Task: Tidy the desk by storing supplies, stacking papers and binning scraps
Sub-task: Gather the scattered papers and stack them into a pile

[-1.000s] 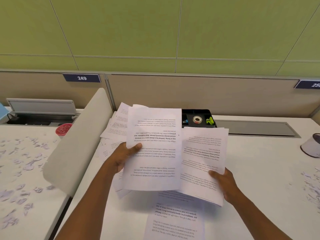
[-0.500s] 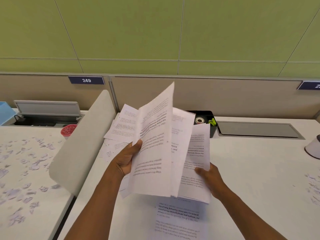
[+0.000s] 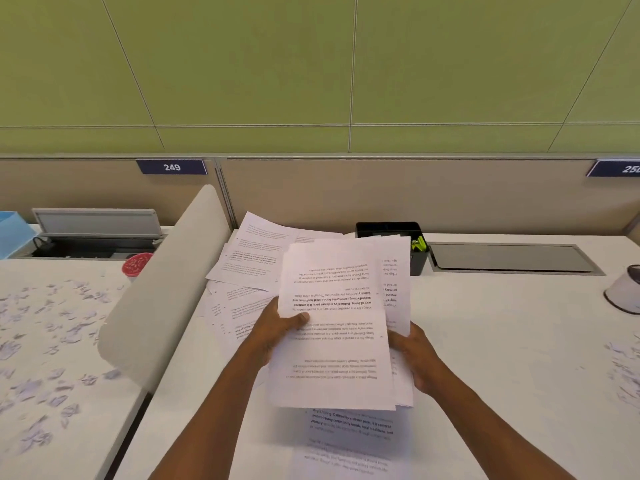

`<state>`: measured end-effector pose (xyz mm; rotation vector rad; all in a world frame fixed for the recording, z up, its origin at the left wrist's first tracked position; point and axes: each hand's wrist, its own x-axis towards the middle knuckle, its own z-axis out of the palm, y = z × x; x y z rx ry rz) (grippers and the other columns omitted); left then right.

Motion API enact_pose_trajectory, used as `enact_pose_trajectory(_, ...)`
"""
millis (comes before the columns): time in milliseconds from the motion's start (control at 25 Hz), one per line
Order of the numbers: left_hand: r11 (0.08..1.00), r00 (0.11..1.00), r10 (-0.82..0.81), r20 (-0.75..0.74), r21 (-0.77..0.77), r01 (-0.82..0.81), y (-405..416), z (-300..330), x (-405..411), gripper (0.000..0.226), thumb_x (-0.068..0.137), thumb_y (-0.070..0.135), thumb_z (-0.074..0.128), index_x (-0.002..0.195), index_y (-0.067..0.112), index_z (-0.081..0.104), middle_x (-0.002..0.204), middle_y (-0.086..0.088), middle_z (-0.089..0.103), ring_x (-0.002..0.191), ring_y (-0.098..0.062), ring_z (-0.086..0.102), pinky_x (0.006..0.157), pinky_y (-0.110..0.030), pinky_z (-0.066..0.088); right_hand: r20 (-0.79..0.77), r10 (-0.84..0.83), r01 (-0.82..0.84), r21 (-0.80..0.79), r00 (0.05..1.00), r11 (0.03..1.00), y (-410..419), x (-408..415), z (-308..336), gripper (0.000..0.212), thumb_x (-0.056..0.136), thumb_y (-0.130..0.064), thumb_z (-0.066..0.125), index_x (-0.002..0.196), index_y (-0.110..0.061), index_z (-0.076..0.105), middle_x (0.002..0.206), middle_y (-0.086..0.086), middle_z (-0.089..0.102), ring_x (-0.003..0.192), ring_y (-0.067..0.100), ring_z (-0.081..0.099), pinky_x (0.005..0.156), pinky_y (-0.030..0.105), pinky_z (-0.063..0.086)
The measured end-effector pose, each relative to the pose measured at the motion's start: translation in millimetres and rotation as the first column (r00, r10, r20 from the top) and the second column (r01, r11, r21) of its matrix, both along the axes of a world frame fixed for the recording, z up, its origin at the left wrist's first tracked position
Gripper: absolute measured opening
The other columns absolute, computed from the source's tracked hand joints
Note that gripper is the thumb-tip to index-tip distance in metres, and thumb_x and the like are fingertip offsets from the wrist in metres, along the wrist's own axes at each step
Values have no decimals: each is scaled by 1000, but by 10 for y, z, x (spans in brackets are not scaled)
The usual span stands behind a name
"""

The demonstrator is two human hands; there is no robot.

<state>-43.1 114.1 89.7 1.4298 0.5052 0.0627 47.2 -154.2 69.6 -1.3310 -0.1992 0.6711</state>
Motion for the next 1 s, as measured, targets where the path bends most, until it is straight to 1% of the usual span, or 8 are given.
enact_pose_trajectory(120, 978, 997, -74, -23, -200, 68, -81, -56, -16, 47, 83, 20, 80, 127, 9, 65, 120, -14, 72, 111, -34, 69, 97, -52, 54, 9, 10, -10, -31, 1000, 999, -86, -39, 60, 39, 75, -33, 78, 109, -17, 72, 108, 16, 74, 96, 33, 73, 70, 37, 59)
enact_pose_trajectory(240, 960, 995, -101, -9, -262, 95, -255, -141, -3, 55, 79, 21, 83, 128, 9, 64, 123, -17, 70, 113, -37, 68, 97, -56, 53, 32, 31, -27, -130, 999, 991, -141, -40, 126, 39, 72, -49, 74, 99, -21, 76, 103, 15, 75, 90, 29, 75, 67, 33, 59)
enact_pose_trajectory(400, 975, 999, -40, 14, -219, 42, -538, -193, 36, 48, 81, 16, 82, 126, 9, 65, 119, -15, 72, 107, -36, 70, 92, -56, 56, -127, 9, -17, -60, 992, 998, -331, 48, 38, 55, 98, -64, 32, 119, -28, 68, 115, 7, 73, 107, 29, 70, 83, 39, 59)
enact_pose_trajectory(440, 979, 999, -33, 21, -203, 37, -596, -199, 46, 49, 79, 17, 83, 124, 9, 66, 118, -14, 73, 106, -35, 71, 91, -55, 57, -113, 18, -22, -33, 993, 999, -401, 69, 28, 54, 98, -63, 34, 125, -27, 64, 118, 5, 72, 110, 27, 69, 84, 38, 59)
enact_pose_trajectory(560, 986, 997, -59, 42, -153, 65, -802, -198, 108, 55, 72, 22, 87, 122, 10, 67, 116, -12, 74, 103, -33, 72, 84, -48, 60, 52, 15, -11, -90, 999, 996, -617, 115, 46, 59, 78, -48, 74, 126, -14, 63, 118, 7, 72, 106, 26, 71, 84, 39, 59)
enact_pose_trajectory(600, 987, 996, -72, 51, -143, 78, -895, -187, 142, 56, 71, 23, 87, 122, 11, 66, 116, -11, 74, 102, -33, 73, 82, -46, 61, 98, -4, 16, -120, 995, 993, -695, 141, 46, 59, 73, -41, 79, 123, -13, 64, 118, 9, 72, 103, 27, 72, 85, 42, 59)
enact_pose_trajectory(800, 991, 988, -102, 120, -71, 111, -1332, -114, 359, 53, 65, 24, 90, 114, 14, 71, 115, -11, 74, 104, -32, 72, 89, -50, 59, 202, -163, 191, -130, 966, 973, -1072, 304, 78, 30, 83, -16, 77, 112, -15, 69, 107, 8, 75, 96, 24, 73, 81, 40, 60)
enact_pose_trajectory(1000, 972, 974, -207, 88, 130, 195, -1684, -103, 460, 53, 73, 30, 83, 122, 25, 66, 115, 0, 73, 110, -23, 68, 96, -48, 56, 282, -194, 250, -180, 940, 951, -1439, 462, 52, 27, 84, -6, 75, 106, -20, 68, 102, 2, 75, 96, 22, 70, 79, 33, 59)
